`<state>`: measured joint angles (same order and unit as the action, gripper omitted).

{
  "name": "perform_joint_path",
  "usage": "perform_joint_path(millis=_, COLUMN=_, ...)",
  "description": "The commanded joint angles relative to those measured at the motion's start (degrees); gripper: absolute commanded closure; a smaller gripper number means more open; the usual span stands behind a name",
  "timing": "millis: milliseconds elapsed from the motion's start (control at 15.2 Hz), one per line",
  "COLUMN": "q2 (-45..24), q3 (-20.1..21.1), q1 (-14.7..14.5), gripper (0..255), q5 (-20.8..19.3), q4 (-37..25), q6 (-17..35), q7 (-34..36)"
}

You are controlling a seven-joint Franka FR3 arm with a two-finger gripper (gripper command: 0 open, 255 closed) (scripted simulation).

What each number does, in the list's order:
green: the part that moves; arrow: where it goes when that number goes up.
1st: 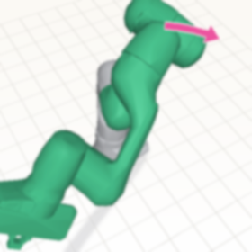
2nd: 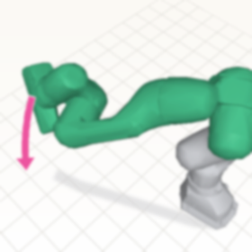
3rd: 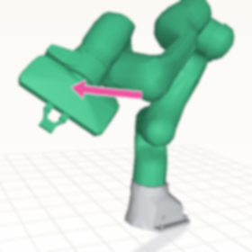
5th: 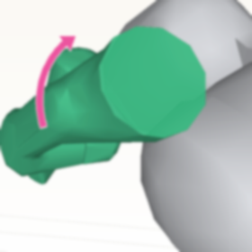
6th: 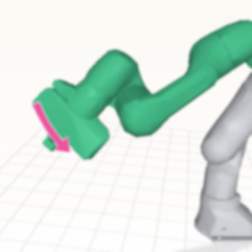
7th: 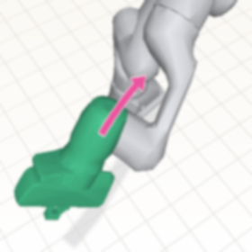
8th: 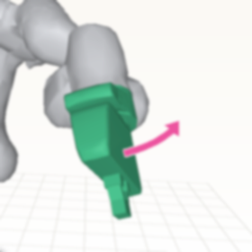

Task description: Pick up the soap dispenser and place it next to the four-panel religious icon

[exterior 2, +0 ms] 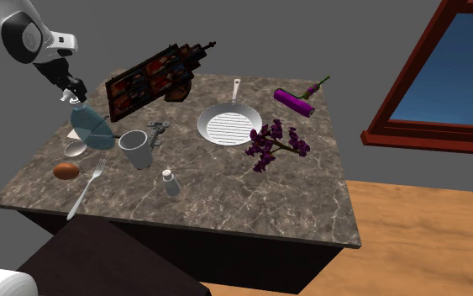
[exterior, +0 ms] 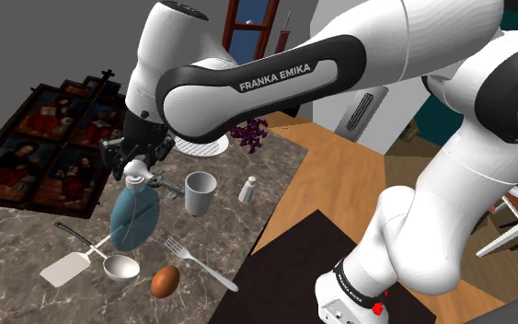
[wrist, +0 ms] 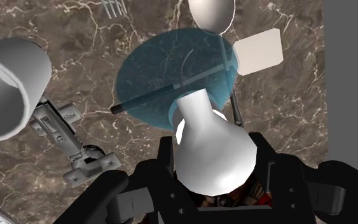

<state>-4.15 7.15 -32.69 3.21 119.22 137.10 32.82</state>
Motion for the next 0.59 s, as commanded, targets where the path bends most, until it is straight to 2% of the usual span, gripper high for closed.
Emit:
perform_joint_path(millis=0, q2=0.02, q3=0.00, q1=0.00, gripper=255, q5=0.01, q4=0.16, q6=0.22, q7=-0.02)
perform_joint_path(millis=330, q2=0.02, q3=0.00, q1=0.00, gripper=255, q5=0.01, q4=0.16, q6=0.22, q7=-0.02)
perform_joint_path(millis=396, q2=0.02, q3=0.00, q1=0.00, gripper=0, q5=0.01, q4=0.16, q6=0.22, q7=-0.02)
perform_joint_path(millis=528, q2=0.01, q3=0.00, q1=0.00, gripper=0, q5=0.01, q4=0.15, q6=0.22, q7=-0.02)
